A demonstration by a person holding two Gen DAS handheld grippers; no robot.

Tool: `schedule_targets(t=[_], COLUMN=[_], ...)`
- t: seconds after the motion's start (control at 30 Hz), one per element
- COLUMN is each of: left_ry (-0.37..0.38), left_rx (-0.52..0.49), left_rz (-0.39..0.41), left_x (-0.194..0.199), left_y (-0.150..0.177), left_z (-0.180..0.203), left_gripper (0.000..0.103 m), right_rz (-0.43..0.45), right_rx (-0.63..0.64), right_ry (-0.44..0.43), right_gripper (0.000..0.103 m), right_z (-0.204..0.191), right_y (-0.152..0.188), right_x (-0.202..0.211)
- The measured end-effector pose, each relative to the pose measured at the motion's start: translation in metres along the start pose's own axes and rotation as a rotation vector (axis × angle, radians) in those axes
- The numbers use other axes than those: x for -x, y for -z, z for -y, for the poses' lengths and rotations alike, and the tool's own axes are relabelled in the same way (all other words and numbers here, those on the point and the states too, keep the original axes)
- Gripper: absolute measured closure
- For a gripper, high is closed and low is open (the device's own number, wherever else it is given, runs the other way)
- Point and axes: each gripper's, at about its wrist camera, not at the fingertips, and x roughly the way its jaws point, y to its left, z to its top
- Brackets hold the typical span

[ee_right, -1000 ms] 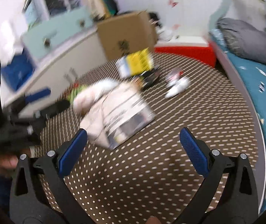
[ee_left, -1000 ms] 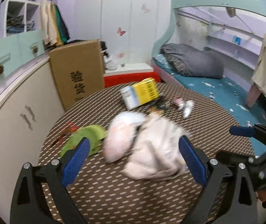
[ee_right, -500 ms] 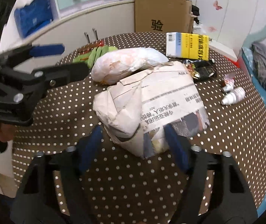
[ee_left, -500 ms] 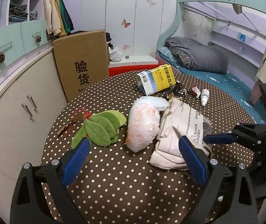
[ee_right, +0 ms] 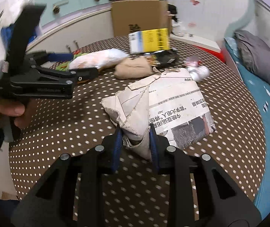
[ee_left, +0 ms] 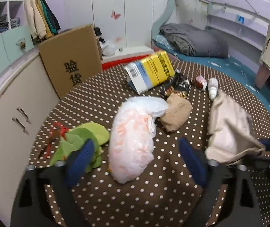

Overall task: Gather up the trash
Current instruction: 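Grasp the white plastic bag with the left tool while the right grasps the newspaper bundle, then carry both items to the white bin and release them from both tools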

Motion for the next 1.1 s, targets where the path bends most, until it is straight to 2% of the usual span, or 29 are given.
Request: schedule_targets(t=[0.07, 0.17, 0.43, 0.63, 0.9, 1.1], left_ry=[0.01, 0.034, 0.073, 0.09, 0.148, 0.196], left_rx=[0.013, 0.05, 0.159, 0.194, 0.181, 0.142], left_rz=[-0.033, -0.032, 0.03, 0.078, 0.133, 0.177], left_x=[-0.008, -0.007, 0.024, 0.045, 0.066, 0.078], left_y=[0.001, 0.003, 0.009, 0.003, -0.018, -0.042], left_z=[0.001, 0.002, 0.004, 0.009, 0.036, 0.074], left_gripper=[0.063, 0.069, 0.071, 0.071, 0.071, 0.071], right_rz=[0.015, 0.047, 0.118, 0.164, 0.239, 0.31], right_rx=[-0.025, -0.063, -0.144, -0.16, -0.204, -0.276], right_ry=[0.014, 0.015, -0.008, 0.003, 0.028, 0.062], right_gripper=[0.076, 0.077, 0.077, 0.077, 0.077, 0.077], right_z=[0.01, 0.023, 0.047, 0.057, 0.085, 0.117], right_y=[0.001, 0.003, 0.002, -0.003, -0.007, -0.004], right_x=[0.006, 0.015, 0.038, 0.055, 0.082, 0.112])
